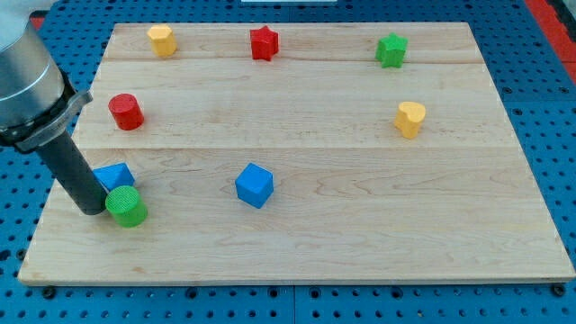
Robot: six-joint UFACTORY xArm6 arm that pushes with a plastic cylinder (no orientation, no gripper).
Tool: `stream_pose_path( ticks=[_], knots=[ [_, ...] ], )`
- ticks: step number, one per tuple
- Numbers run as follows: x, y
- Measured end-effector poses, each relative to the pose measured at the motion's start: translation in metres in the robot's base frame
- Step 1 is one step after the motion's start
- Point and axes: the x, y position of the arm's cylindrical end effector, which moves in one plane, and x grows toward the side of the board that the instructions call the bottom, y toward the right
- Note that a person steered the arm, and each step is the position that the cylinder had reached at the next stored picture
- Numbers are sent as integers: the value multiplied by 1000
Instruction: Keep the green circle and blue cube diagonally at the bottom left side of the yellow heart
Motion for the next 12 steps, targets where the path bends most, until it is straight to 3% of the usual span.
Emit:
stream_pose_path(
  ticks=[2,4,6,8,9,11,12],
  knots=[
    [10,13],
    [13,66],
    [-2,59],
    [-2,170],
    [-7,184],
    [-26,145],
    [-37,153]
  ],
)
